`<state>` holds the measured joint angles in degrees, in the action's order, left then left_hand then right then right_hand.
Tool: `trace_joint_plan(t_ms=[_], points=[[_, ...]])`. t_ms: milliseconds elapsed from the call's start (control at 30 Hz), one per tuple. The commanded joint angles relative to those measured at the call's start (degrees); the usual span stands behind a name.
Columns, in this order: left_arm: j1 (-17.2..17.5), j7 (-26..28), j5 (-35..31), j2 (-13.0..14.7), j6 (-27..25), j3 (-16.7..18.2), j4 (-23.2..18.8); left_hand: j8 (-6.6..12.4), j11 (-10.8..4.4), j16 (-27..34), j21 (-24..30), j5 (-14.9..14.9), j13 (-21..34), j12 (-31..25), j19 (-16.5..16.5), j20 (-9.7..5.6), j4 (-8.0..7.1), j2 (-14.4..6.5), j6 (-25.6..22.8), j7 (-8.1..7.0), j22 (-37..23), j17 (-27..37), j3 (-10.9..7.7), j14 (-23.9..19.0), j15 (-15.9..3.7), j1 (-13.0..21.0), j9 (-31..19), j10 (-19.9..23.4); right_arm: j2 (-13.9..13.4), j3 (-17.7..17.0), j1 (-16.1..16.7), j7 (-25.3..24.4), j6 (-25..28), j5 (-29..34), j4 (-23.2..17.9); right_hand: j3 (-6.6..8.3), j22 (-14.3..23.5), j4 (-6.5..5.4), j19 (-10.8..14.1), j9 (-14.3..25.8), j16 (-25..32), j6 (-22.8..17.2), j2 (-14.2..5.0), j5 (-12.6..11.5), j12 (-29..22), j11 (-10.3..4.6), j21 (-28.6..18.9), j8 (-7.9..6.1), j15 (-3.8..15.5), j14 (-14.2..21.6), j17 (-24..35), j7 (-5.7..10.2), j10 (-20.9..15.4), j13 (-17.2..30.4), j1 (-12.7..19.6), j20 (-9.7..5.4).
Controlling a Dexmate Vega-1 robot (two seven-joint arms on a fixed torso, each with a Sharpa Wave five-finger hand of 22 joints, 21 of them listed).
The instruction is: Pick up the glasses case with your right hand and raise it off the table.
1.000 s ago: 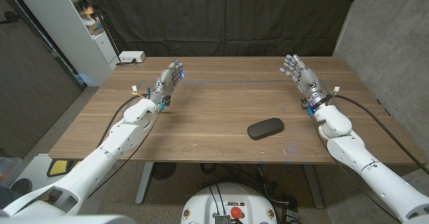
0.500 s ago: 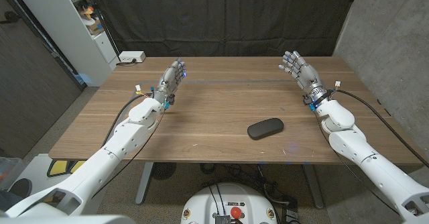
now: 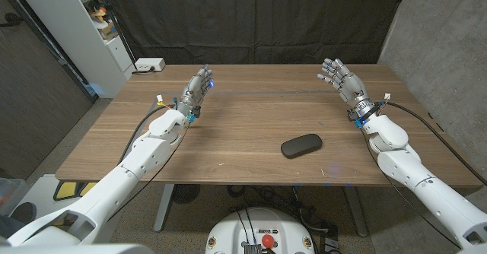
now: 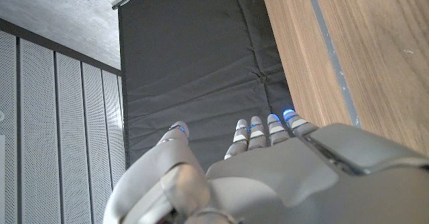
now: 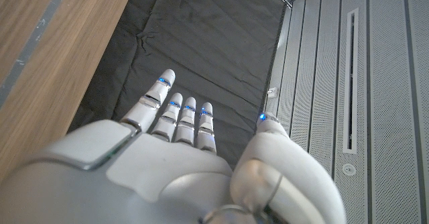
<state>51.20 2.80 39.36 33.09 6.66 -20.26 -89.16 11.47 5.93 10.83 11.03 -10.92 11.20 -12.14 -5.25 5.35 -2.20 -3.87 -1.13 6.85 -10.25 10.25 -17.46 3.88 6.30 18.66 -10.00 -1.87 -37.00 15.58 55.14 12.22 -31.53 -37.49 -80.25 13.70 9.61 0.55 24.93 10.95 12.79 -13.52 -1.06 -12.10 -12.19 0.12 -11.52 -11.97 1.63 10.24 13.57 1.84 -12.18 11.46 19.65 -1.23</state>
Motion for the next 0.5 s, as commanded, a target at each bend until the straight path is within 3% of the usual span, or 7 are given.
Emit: trace_joint_plan(t_ms=[33, 500], points=[[-2.7, -2.0, 0.4, -0.8, 0.1, -0.9, 3.5, -0.11, 0.30, 0.1, 0.4, 0.0, 0.1, -0.3, -0.1, 0.80, 0.34, -0.2, -0.4, 0.79, -0.1, 0.1, -0.19, -0.5, 0.07, 0.6, -0.2, 0.2, -1.4, -0.5, 2.7, -0.8, -2.6, 2.2, -2.8, 0.03, 0.2, 0.43, 0.3, 0.1, -0.1, -0.6, -0.43, -0.6, 0.1, -0.07, 0.3, -0.12, -0.18, 0.2, 0.1, 0.09, -0.5, 0.1, -0.1, 0.02], [-3.6, -4.6, 0.8, 0.0, 0.1, -0.9, 5.0, -0.26, 0.23, 0.1, 0.4, 0.1, 0.1, -0.3, -0.2, 0.77, 0.57, -0.3, -0.4, 0.76, -0.1, 0.1, -0.24, -0.5, 0.02, 0.7, -0.2, 0.3, -1.7, -0.6, 4.9, -5.8, -4.8, 8.6, -5.0, 0.04, 0.2, 0.53, 0.3, 0.1, -0.2, -0.7, -0.47, -0.6, 0.2, -0.20, 0.3, -0.09, -0.31, 0.2, 0.0, 0.12, -0.4, 0.1, -0.1, 0.07]])
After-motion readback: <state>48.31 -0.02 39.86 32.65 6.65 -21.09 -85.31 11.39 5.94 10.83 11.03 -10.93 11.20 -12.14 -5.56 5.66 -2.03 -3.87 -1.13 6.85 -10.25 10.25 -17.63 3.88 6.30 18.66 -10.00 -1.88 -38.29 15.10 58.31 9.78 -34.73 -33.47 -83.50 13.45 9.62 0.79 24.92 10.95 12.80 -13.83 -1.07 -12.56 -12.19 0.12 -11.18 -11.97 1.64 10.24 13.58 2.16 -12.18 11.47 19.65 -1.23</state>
